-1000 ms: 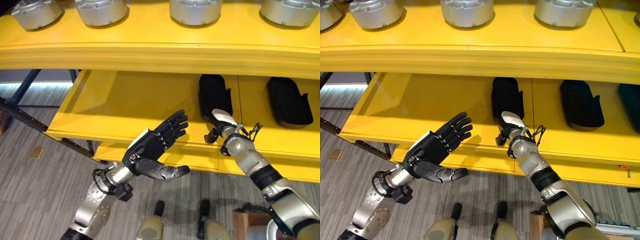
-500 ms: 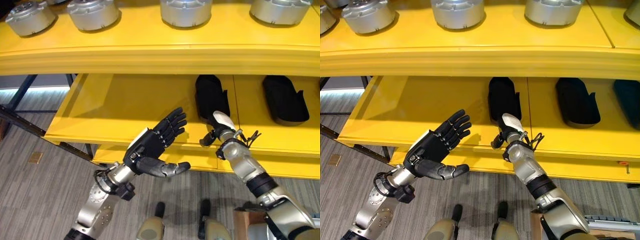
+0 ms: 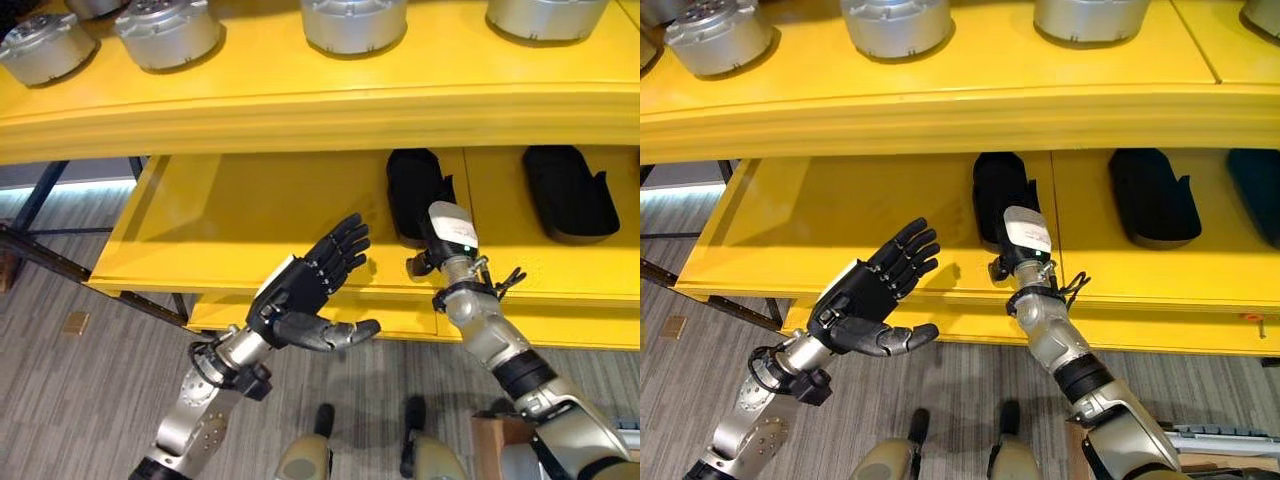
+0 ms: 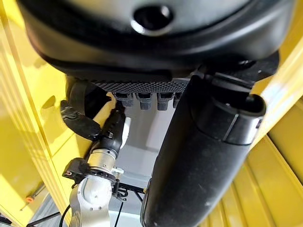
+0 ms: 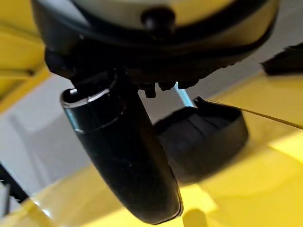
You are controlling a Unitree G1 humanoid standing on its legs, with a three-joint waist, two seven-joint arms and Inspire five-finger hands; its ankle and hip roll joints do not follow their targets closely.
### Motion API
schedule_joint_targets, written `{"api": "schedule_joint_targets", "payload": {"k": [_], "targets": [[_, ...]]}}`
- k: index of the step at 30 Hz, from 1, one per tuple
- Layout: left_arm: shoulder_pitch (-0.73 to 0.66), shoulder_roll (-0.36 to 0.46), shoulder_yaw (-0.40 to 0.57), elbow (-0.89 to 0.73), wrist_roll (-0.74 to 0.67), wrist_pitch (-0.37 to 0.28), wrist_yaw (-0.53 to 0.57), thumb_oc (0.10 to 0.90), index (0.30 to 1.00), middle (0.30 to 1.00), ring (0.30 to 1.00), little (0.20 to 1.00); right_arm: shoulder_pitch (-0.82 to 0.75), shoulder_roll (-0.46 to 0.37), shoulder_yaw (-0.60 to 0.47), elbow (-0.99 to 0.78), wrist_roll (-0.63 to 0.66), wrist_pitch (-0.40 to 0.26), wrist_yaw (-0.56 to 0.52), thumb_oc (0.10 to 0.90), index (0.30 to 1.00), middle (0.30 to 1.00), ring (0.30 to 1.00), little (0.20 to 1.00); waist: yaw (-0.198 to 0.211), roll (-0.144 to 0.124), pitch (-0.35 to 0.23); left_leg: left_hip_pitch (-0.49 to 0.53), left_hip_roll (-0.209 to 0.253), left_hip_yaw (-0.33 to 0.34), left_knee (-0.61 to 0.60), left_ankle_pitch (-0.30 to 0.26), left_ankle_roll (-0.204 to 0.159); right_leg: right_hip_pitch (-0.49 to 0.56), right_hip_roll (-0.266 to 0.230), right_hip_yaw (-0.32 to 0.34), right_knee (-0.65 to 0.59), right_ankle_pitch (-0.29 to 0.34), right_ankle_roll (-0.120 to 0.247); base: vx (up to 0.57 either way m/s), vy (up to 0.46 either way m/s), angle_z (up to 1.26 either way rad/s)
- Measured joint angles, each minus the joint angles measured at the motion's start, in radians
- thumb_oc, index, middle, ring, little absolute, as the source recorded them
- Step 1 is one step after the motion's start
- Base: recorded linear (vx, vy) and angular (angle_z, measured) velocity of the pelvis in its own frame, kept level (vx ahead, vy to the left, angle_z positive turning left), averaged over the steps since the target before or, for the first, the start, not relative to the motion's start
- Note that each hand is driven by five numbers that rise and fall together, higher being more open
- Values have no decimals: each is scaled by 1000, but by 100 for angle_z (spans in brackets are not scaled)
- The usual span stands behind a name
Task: Move parts from the plastic box to the shelf.
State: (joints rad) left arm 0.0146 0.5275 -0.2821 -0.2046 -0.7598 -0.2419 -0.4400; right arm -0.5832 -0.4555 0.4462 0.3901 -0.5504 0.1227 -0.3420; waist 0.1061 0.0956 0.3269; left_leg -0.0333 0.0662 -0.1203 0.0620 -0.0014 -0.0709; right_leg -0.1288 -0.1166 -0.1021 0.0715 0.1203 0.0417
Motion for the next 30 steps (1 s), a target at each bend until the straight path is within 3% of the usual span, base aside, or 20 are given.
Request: {"api": "schedule_joint_targets", "payload": {"k": [2,8,16,24,30], "targets": [[0,0,-2,0,-1,-2,1,900,1000,1000,1000,1000,0,-10,3,-7,-28,-65,-27,900,1000,1000,1000,1000,0,6,-2,1,0,1,-1,1,-1,1,0,0,0,0,3,6,15,0],[0,1,-9,0,-2,-6,2,900,1000,1000,1000,1000,9,-32,10,-80,-39,-150,-39,900,1000,1000,1000,1000,-2,14,-2,5,-1,1,-1,3,-5,5,0,0,0,-2,5,0,0,0],[1,1,-25,0,-3,-10,13,900,1000,1000,1000,1000,40,-35,11,-95,-76,-192,-71,900,1000,1000,1000,1000,-7,15,-2,11,1,1,-10,1,2,7,-1,0,-1,-3,3,-17,7,0],[40,1,-19,-5,-3,-40,21,900,1000,1000,1000,1000,212,-88,-5,-243,-74,-275,-88,900,1000,1000,1000,1000,-31,14,-3,22,1,7,-19,3,4,15,0,8,-14,2,7,-18,10,-2],[89,-2,22,-4,-3,-78,13,900,1000,1000,1000,1000,446,-147,-66,-421,-33,-320,-29,900,1000,1000,1000,1000,-64,-3,-18,37,4,40,-51,8,8,18,6,33,-43,19,12,-46,32,-13]]}}
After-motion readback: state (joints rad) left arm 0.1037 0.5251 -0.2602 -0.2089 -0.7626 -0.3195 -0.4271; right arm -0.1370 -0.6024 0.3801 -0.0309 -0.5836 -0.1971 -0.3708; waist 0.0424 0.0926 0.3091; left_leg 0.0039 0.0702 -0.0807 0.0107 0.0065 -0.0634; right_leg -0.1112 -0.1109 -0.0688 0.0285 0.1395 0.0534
